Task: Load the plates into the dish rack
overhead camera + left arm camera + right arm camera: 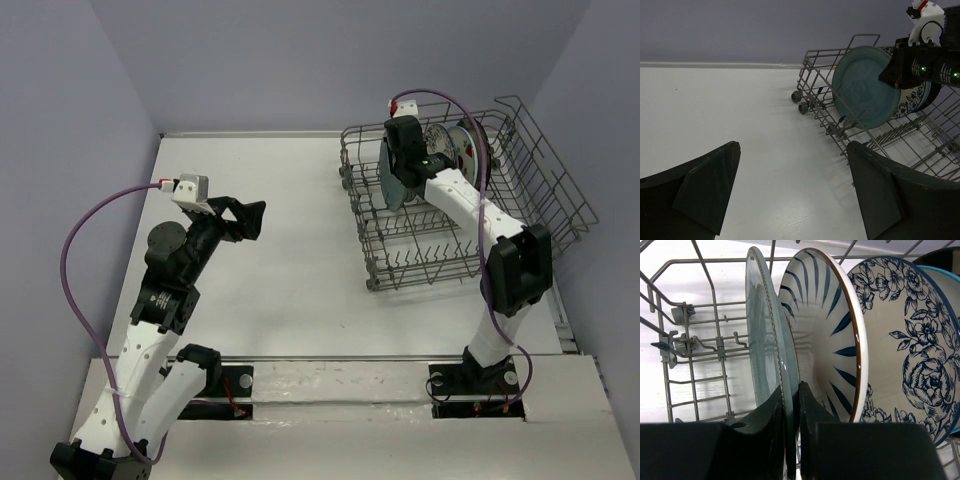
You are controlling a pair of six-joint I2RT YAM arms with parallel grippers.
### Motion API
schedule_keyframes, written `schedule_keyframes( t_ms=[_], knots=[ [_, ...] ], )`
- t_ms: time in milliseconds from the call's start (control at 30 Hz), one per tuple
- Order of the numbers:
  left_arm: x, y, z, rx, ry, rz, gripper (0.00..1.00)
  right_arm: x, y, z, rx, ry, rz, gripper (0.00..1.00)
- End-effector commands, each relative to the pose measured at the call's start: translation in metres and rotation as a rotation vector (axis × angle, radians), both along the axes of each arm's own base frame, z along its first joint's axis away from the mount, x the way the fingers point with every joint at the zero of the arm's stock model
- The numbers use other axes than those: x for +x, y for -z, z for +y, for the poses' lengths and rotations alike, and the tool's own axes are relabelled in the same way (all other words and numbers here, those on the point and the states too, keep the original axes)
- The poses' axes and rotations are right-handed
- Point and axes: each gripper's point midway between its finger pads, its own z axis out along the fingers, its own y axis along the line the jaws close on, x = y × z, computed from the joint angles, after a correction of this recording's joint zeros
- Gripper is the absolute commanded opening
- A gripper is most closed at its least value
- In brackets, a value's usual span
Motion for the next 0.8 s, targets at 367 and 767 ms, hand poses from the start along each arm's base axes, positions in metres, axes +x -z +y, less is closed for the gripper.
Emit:
schedule_keyframes(
  t_ms=[367, 767],
  knots=[
    [0.0, -0.008, -0.002, -0.003, 0.013, -0.048, 0.99, -0.018, -0.057, 0.022, 0.223, -0.102, -0.114, 0.92],
    [0.001, -0.007, -0.006, -0.01, 0.032, -0.038, 0.99, -0.104, -0.152, 0.018, 0.393, -0.298, -0.295, 1.0]
  ],
)
